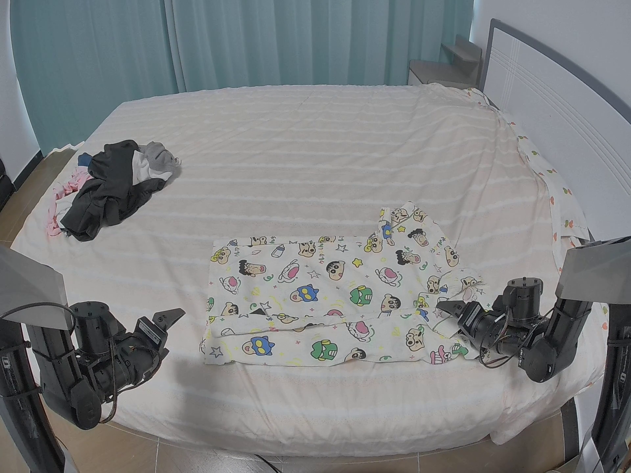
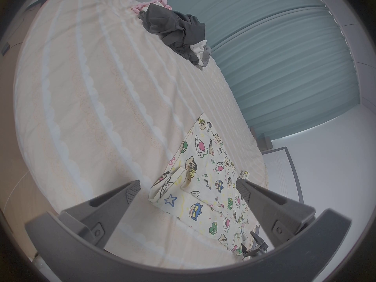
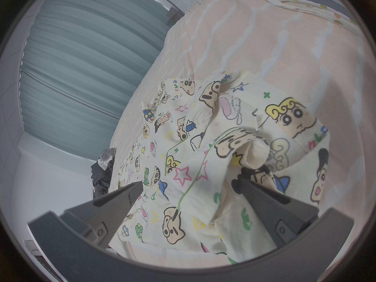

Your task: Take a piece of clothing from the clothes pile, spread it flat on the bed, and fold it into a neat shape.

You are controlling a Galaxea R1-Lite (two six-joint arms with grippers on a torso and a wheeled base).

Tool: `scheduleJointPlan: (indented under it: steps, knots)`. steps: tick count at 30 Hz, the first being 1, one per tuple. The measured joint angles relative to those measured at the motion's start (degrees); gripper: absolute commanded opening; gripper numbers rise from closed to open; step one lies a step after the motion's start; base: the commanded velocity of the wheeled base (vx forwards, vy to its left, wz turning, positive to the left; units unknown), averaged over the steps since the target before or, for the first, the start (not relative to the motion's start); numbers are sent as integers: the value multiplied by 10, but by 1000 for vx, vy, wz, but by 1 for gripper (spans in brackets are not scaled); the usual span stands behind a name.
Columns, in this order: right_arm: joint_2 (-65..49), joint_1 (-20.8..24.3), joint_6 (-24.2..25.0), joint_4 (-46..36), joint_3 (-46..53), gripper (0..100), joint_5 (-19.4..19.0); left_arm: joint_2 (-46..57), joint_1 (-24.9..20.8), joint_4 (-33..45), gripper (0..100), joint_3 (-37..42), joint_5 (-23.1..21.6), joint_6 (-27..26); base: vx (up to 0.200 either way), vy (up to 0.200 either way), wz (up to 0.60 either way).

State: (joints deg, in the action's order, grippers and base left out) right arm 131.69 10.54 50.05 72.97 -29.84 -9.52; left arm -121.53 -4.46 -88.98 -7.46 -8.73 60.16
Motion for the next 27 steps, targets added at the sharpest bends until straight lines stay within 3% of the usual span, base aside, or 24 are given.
scheduleJointPlan:
  steps: [3, 4, 27]
  knots:
    - [7, 3, 1, 0, -9, 100, 5, 0, 0, 0, 100, 1, 0, 0, 0, 0, 0]
    - [9, 4, 1, 0, -12, 0, 9, 0, 0, 0, 100, 1, 0, 0, 0, 0, 0]
    - [-27, 9, 3, -9, -1, 0, 27, -1, 0, 0, 100, 1, 2, -1, 0, 0, 0]
